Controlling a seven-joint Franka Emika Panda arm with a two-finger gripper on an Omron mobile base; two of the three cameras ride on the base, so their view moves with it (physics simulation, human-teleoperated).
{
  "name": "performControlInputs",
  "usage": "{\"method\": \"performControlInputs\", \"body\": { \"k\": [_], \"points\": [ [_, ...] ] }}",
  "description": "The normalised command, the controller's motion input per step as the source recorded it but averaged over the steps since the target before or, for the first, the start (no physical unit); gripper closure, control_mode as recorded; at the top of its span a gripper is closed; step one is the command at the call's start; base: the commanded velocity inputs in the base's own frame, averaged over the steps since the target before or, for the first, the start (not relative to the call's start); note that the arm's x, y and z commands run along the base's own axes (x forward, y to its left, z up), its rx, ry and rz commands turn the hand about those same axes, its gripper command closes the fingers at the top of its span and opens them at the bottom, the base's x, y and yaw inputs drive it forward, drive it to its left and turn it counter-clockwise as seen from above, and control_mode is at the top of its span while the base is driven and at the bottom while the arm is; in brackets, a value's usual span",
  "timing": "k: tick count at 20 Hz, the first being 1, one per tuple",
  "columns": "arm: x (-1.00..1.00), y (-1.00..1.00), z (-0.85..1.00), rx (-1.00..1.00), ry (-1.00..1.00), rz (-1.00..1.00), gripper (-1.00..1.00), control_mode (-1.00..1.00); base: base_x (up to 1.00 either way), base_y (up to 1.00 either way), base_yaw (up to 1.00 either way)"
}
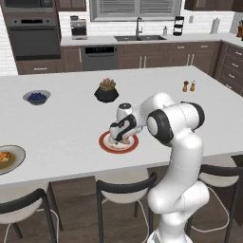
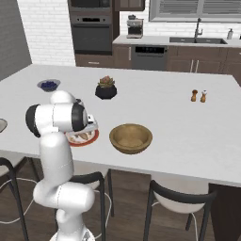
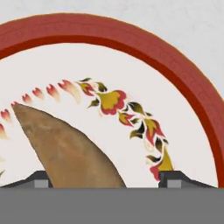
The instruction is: Pick the chicken drumstick and sweet potato from their plates and place them in the bowl. Then put the bowl in the fridge.
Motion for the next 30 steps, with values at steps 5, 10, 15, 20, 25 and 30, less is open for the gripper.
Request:
{"method": "performControlInputs", "body": {
  "k": [5, 10, 15, 20, 25, 30],
  "points": [
    [-0.01, 0.0, 0.0, 0.0, 0.0, 0.0, 1.0, -1.0, 0.0, 0.0, 0.0],
    [-0.53, -0.33, 0.29, 0.03, -0.02, -0.02, 1.0, -1.0, 0.0, 0.0, 0.0],
    [-0.64, -0.7, 0.99, 0.17, -0.1, -0.17, 1.0, -1.0, 0.0, 0.0, 0.0],
    [-0.25, -0.88, 1.0, 0.15, -0.04, -0.27, 1.0, -1.0, 0.0, 0.0, 0.0],
    [0.08, -0.99, 0.84, 0.03, 0.07, -0.37, 1.0, -1.0, 0.0, 0.0, 0.0],
    [0.47, -1.0, -0.13, 0.0, 0.2, -0.39, 1.0, -1.0, 0.0, 0.0, 0.0]
  ]
}}
